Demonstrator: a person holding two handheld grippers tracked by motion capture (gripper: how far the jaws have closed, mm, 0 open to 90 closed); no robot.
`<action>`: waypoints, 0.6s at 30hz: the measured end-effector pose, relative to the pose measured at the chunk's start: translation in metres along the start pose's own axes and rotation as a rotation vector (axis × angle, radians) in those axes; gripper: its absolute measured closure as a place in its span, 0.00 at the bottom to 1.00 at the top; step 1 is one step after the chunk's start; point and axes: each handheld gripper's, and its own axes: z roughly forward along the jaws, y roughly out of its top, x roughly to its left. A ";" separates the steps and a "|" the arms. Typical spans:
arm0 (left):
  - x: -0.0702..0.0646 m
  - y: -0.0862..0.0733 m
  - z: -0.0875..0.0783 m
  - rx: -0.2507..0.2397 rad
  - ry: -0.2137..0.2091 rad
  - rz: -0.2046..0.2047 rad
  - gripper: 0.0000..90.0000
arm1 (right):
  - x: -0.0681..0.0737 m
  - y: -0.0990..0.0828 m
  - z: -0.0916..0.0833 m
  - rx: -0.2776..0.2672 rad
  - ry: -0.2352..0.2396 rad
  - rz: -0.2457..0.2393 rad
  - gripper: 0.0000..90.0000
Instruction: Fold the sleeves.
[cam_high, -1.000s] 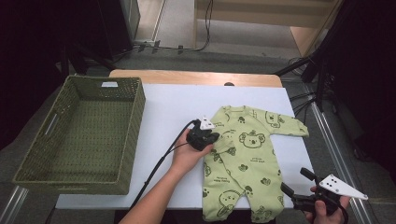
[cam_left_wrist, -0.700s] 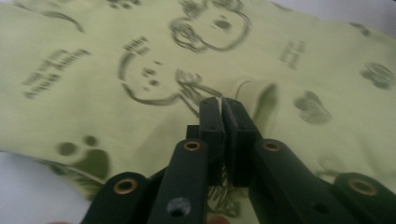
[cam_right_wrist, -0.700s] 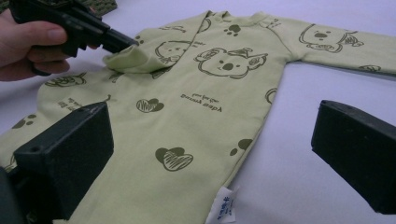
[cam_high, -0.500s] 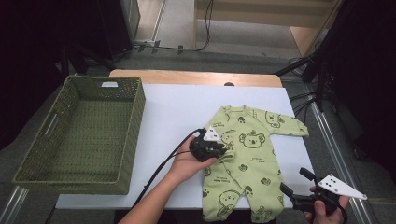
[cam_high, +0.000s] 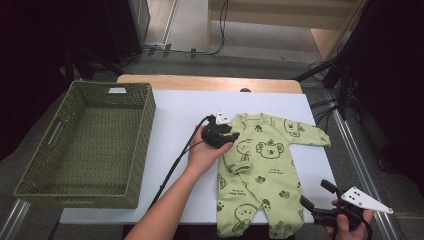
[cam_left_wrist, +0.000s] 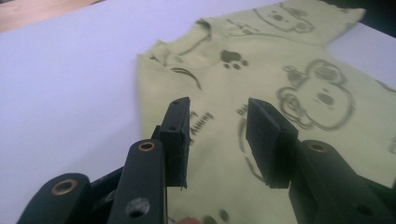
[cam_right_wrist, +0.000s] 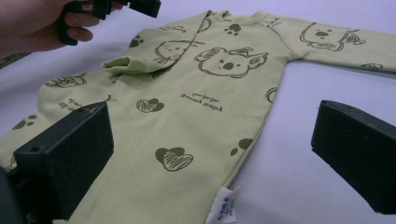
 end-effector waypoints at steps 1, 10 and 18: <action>0.004 0.003 0.003 0.005 0.011 -0.002 0.66 | 0.000 0.000 0.000 -0.001 0.000 -0.002 0.00; 0.036 0.017 0.033 0.055 0.085 -0.070 0.65 | 0.000 0.000 0.001 0.000 0.006 0.005 0.00; 0.039 0.012 0.057 0.114 0.063 -0.086 0.65 | -0.001 -0.001 0.002 0.001 0.006 0.005 0.00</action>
